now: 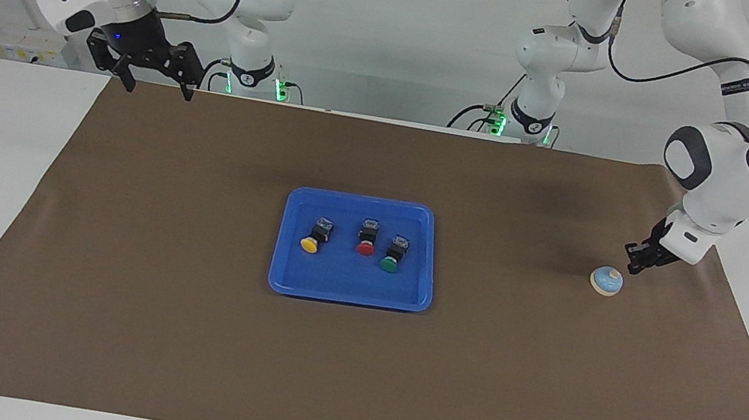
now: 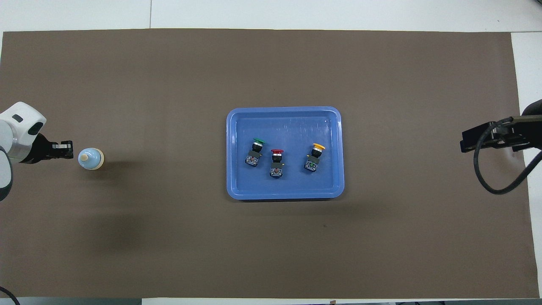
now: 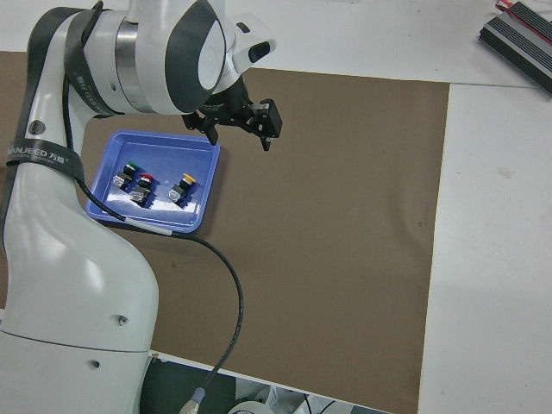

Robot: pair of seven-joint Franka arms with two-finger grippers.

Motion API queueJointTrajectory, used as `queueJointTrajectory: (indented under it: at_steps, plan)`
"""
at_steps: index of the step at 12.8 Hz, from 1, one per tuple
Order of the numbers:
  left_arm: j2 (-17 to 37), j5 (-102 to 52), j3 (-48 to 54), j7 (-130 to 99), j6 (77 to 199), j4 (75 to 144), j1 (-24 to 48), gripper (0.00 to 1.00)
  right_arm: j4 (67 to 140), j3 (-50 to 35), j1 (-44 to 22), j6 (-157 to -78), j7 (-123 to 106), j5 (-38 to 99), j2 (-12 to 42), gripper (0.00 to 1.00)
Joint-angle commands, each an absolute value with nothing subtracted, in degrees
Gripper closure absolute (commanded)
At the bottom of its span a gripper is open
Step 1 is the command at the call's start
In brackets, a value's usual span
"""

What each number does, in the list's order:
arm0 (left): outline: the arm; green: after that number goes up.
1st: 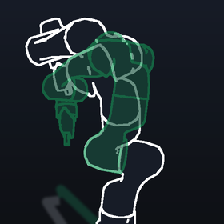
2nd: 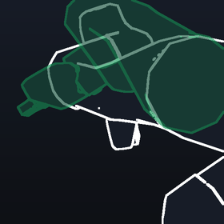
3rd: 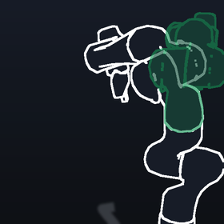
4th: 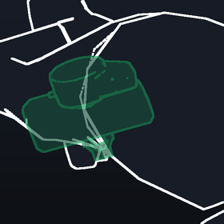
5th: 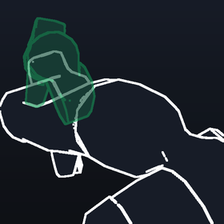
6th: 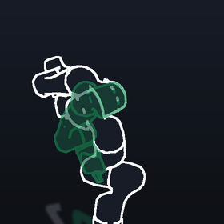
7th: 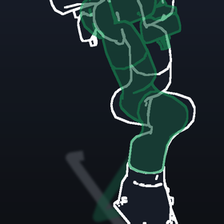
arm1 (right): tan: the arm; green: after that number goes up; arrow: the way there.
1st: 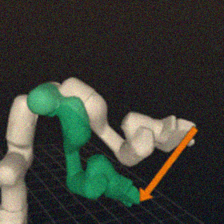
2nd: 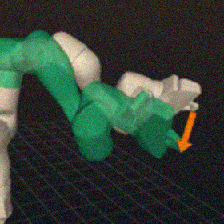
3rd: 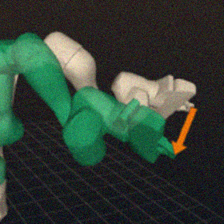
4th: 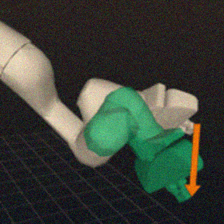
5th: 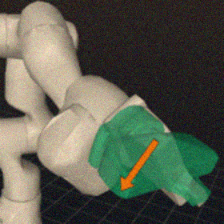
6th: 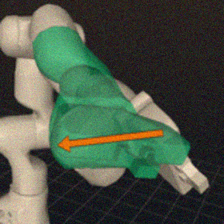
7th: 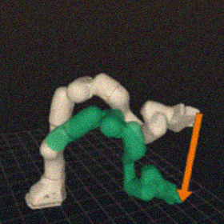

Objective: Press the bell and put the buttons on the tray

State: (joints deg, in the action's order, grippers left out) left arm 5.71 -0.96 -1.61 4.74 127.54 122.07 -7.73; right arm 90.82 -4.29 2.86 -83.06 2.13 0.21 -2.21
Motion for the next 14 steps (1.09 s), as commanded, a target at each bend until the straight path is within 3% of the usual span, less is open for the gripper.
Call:
queueJointTrajectory:
  at_steps: [1,6,9,12,13,14]
  plan:
    - [8.3,-0.6,-1.3,5.3,131.5,123.3,-7.4,1.00,91.9,-4.0,3.6,-82.9,0.7,1.1,-3.5,0.00]
    - [10.2,-0.6,-1.3,5.5,132.5,122.9,-7.1,1.00,91.9,-4.1,3.7,-82.9,0.7,1.1,-3.5,0.00]
    - [9.6,-0.4,-1.3,5.3,116.1,110.4,-6.9,1.00,91.9,-4.1,3.9,-82.8,0.7,1.1,-3.5,0.00]
    - [7.7,-0.4,-1.1,3.9,100.8,100.6,-4.1,0.44,91.9,-4.0,3.8,-82.8,0.7,1.1,-3.5,0.00]
    - [5.0,-0.3,-0.9,2.6,99.5,100.8,-3.3,0.00,91.9,-4.0,3.8,-82.8,0.7,1.1,-3.5,0.00]
    - [2.1,-0.3,-0.8,2.4,97.3,101.3,-2.4,0.00,91.9,-4.1,3.8,-82.9,0.7,1.1,-3.5,0.00]
